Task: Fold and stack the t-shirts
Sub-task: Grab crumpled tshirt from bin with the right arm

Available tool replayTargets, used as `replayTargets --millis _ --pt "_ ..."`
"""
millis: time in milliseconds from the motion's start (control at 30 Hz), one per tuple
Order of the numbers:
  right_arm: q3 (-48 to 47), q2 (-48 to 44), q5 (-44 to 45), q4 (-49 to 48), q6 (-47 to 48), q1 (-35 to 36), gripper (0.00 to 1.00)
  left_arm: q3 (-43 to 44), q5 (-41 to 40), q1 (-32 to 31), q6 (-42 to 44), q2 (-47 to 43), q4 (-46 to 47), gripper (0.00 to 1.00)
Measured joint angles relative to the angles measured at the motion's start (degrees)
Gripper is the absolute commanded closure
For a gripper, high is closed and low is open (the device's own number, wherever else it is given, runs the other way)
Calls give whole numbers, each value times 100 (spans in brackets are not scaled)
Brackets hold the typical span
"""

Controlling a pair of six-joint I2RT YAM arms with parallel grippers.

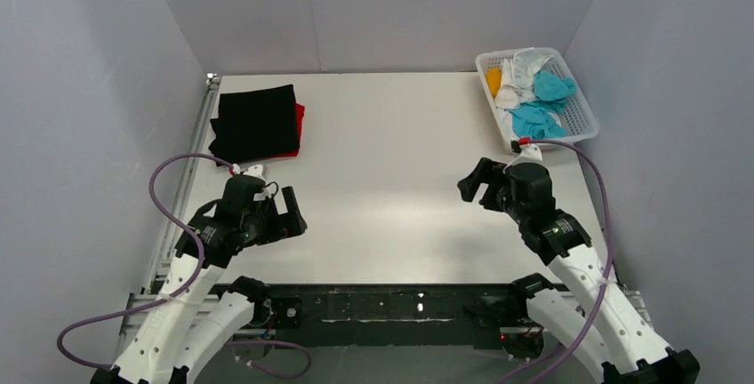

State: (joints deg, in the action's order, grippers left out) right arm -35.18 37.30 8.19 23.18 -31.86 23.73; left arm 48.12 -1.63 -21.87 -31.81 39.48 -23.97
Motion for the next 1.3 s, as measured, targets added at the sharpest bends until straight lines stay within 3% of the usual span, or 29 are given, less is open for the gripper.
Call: replayTargets --millis 167,367,467,633,867,1067,1300 --pt "-654 739 179 -98 140 0 2 0 -13 0 -37 92 0 2" --pt "-2575 2131 1126 -199 728 -160 2 9 -118 0 -37 326 4 2" --pt "-3893 3167 1067 -251 973 -776 5 96 -214 0 -24 525 4 2" --pt "-5969 5071 173 87 1132 -2179 12 267 -380 0 28 800 24 2" --pt "-8564 7681 -935 1593 1519 -3587 19 273 -601 0 70 896 63 2" --pt "-8470 8122 -1604 2577 1864 -4251 23 273 -717 0 94 962 149 2" --pt "-7910 8146 -2175 2787 2120 -4422 28 273 -802 0 136 1119 179 2"
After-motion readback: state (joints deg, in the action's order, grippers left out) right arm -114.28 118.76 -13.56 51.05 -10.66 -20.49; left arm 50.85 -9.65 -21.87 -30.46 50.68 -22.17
